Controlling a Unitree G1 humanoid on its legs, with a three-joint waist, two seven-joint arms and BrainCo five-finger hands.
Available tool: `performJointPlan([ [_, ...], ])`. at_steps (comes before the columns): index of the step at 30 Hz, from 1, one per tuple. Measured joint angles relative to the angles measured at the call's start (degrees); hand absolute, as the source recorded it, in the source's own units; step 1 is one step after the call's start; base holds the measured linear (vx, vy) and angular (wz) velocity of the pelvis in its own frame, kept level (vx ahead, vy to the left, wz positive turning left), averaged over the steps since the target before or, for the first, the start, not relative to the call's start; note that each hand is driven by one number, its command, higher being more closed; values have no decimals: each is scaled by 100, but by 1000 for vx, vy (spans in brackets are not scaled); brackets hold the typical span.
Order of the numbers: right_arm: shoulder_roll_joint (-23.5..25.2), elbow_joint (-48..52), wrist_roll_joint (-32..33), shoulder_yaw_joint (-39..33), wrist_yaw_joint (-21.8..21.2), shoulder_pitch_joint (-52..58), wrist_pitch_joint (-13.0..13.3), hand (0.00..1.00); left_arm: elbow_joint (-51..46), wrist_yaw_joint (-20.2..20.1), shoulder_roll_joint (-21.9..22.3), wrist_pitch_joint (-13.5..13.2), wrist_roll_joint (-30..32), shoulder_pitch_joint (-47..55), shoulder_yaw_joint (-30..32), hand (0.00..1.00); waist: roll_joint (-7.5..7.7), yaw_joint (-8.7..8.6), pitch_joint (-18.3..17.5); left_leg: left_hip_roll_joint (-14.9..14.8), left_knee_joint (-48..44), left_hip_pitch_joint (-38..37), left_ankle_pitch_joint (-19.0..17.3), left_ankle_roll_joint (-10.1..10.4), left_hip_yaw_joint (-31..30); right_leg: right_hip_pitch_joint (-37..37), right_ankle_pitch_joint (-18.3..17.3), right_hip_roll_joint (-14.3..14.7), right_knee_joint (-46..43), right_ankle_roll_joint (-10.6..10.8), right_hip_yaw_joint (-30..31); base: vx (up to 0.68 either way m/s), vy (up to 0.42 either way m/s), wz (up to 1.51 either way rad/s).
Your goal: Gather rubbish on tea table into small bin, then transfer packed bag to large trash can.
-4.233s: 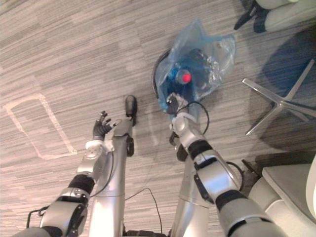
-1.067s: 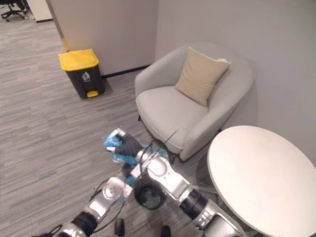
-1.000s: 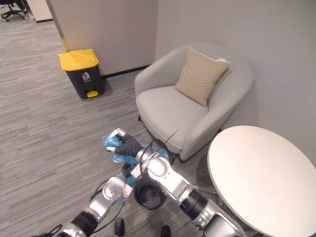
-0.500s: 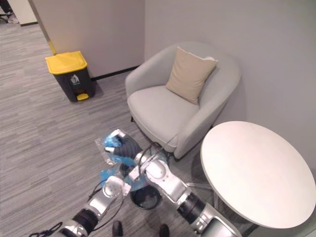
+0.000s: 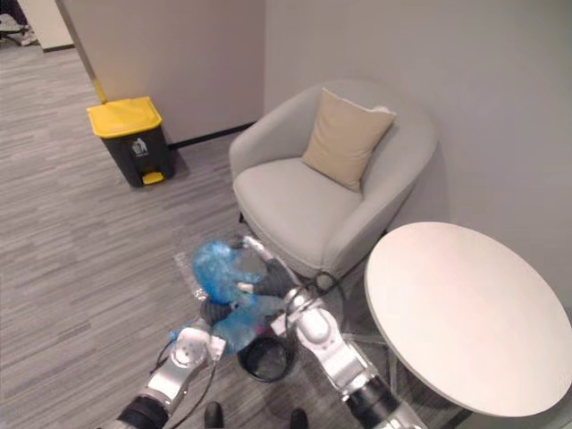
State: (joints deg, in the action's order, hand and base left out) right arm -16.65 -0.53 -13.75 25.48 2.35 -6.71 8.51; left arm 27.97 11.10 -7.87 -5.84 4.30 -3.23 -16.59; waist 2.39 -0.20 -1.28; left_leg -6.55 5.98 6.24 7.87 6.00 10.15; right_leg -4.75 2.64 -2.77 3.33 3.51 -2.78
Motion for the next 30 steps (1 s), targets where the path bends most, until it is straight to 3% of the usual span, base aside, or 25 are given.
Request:
performJointPlan([
  [7, -178, -111, -634, -381, 109, 418, -2, 0, -20, -5, -32, 0, -17, 180, 407, 100, -33, -13, -16, 20, 15, -4, 0, -1, -20, 26, -11, -8, 3, 16, -24, 3, 0, 1],
  [15, 636, -819, -408, -1527, 310, 1138, -30, 0, 78, -14, -37, 9, -123, 700, 1020, 100, -93, -35, -19, 64, 26, -30, -67, -6, -119, 106, -80, -32, 21, 77, -124, 6, 2, 6],
  [20, 1044, -2341, 205, -2238, 339, 1217, -149, 0, 802, -105, 28, 68, -249, 873, 1359, 100, -129, -35, -2, 91, 28, -80, -132, 11, -123, 200, -96, -56, 94, 90, -147, 13, 1, 2],
  [25, 1047, -4187, 602, -2696, 334, 1208, -378, 0, 1811, -294, 83, 183, -445, 941, 1616, 100, -210, -17, 49, 113, 29, -205, -206, 7, -85, 305, -145, -78, 84, 69, -118, 47, 0, -3],
  [30, 1022, -5321, 715, -3037, 373, 1067, -507, 0, 2388, -422, 96, 243, -455, 949, 1792, 100, -280, 9, 127, 111, -1, -282, -230, -23, 80, 274, -153, -77, 31, 68, 34, 50, -4, -16],
])
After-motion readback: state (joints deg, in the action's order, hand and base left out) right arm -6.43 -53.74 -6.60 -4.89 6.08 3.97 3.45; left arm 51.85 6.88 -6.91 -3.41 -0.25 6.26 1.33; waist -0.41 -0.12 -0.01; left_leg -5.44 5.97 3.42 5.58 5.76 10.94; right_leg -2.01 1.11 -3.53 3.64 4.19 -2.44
